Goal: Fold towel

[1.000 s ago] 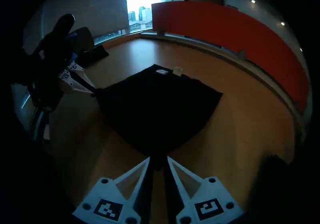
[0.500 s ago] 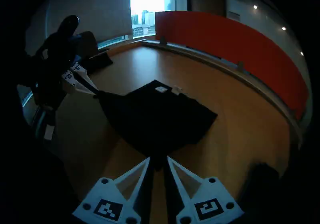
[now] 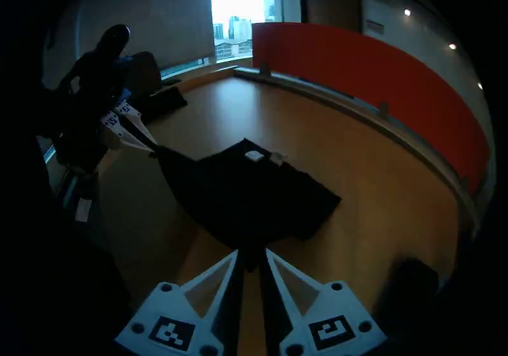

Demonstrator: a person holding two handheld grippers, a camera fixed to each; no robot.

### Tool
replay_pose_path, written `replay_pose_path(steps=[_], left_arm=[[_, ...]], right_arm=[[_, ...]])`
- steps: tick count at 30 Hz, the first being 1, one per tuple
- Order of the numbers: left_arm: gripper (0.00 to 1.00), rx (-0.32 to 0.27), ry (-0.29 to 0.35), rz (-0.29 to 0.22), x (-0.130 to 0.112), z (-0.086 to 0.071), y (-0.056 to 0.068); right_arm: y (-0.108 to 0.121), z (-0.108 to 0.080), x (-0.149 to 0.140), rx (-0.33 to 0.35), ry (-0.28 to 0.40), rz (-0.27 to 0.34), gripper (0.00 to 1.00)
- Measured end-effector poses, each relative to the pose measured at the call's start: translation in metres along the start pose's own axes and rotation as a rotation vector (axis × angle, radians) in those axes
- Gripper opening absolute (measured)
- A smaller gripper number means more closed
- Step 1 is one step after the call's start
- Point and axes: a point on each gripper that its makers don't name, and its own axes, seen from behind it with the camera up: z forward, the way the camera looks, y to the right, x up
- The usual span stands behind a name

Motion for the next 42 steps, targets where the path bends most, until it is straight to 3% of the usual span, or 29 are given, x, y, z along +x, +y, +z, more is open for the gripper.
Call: replay_pose_path(steps=[17,29,42], left_arm=[[0.12,-0.013,-0.002,-0.02,0.003,-0.023,0.011],[0.12,-0.01,0.002,-0.019,0.013,-0.016,0.006],[0.12,0.022,0.028,-0.019,0.048,0.015,-0.022]], right_arm=[[-0.009,-0.024,0.012,0.009,0.009,0.005,0.15],[0.0,-0.018,0.014,0.008,0.005,-0.001,0.15],[0.036,0.008,0.026,-0.031,-0.01,-0.002,0.15]])
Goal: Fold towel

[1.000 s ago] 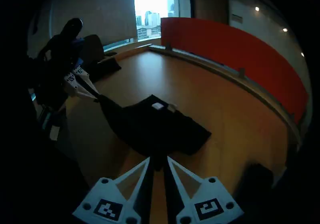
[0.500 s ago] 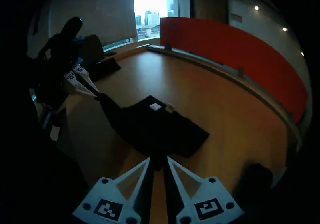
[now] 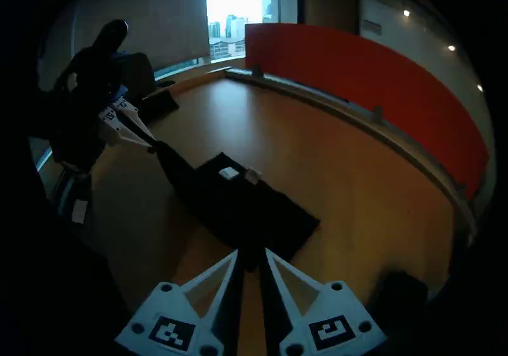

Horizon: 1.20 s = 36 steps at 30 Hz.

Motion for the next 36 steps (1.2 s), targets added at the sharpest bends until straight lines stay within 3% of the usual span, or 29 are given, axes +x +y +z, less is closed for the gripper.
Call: replay_pose_path(steps=[11,23,36], left_arm=[[0.12,0.009,-0.001,0.02,0.017,0.028,-0.019],[0.12,0.013,-0.021,0.035,0.012,0.047,-0.027],[0.16,0.054,-0.026,0.049,0.014,0.08,-0.046]], right_arm=[[0.028,0.022,0.005,-0.017,-0.024,-0.002,0.15],[0.038,0.04,-0.003,-0.019,-0.05,0.003,0.15],[0.058,0.069,-0.008,-0.055,-0.058,0.032,0.16]])
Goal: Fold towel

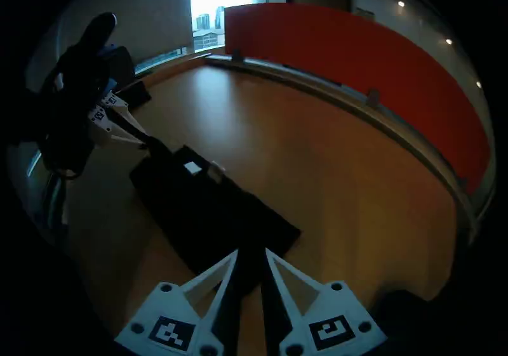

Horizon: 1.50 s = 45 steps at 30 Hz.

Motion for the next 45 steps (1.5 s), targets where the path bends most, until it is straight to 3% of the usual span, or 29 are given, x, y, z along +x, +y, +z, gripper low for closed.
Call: replay_pose_path(steps=[3,9,14,15,16,20,26,45], left_arm=[[0.27,0.022,-0.002,0.011,-0.003,0.009,-0.005],[0.42,0.069,-0.012,0.034,-0.008,0.023,-0.017],[0.45,0.085,-0.012,0.026,-0.008,0.023,-0.02],[0.56,0.086,-0.009,0.023,-0.008,0.022,-0.021],[0.66,0.086,-0.006,0.019,-0.007,0.021,-0.021],[0.82,0.083,0.0,0.006,-0.006,0.017,-0.022],[0.89,0.081,-0.002,-0.008,-0.008,0.014,-0.024],[0.89,0.087,-0.003,-0.038,-0.022,-0.004,-0.016]], right_arm=[[0.005,0.007,-0.002,-0.019,-0.003,0.004,0.19],[0.017,0.019,-0.006,-0.069,-0.008,0.026,0.42],[0.022,0.022,-0.007,-0.09,-0.015,0.044,0.91],[0.024,0.022,-0.007,-0.094,-0.013,0.046,0.99],[0.025,0.021,-0.006,-0.099,-0.012,0.047,1.0],[0.028,0.018,-0.006,-0.11,-0.006,0.045,1.0],[0.025,0.015,-0.008,-0.103,-0.008,0.041,1.0],[0.009,0.001,-0.016,-0.083,-0.002,0.039,1.0]])
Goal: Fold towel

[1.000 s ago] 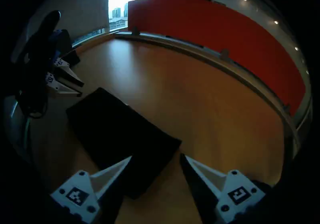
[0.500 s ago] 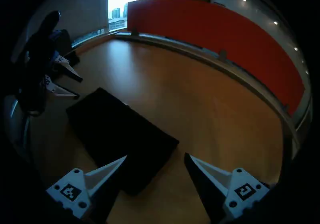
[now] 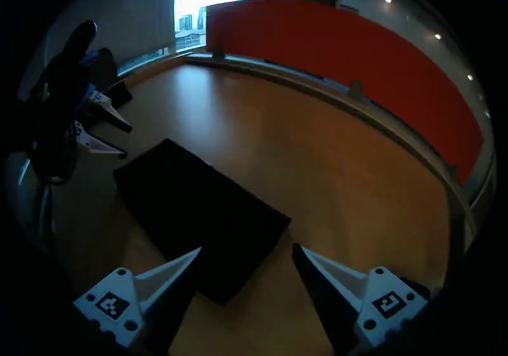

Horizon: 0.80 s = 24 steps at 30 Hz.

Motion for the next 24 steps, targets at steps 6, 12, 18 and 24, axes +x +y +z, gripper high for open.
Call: replay_pose_path(steps=[6,12,18,24], left_arm=[[0.89,0.004,0.002,-0.034,-0.01,-0.012,0.005],[0.89,0.009,0.001,-0.062,-0.022,-0.026,0.01],[0.89,0.016,-0.004,-0.086,-0.037,-0.038,0.016],[0.89,0.022,-0.01,-0.103,-0.048,-0.045,0.019]], right_arm=[[-0.009,-0.01,-0.009,0.005,0.0,-0.001,1.0],[-0.02,-0.021,-0.017,0.01,0.003,0.007,1.0],[-0.03,-0.033,-0.024,0.012,0.005,0.016,1.0],[-0.037,-0.042,-0.033,0.011,0.001,0.028,1.0]])
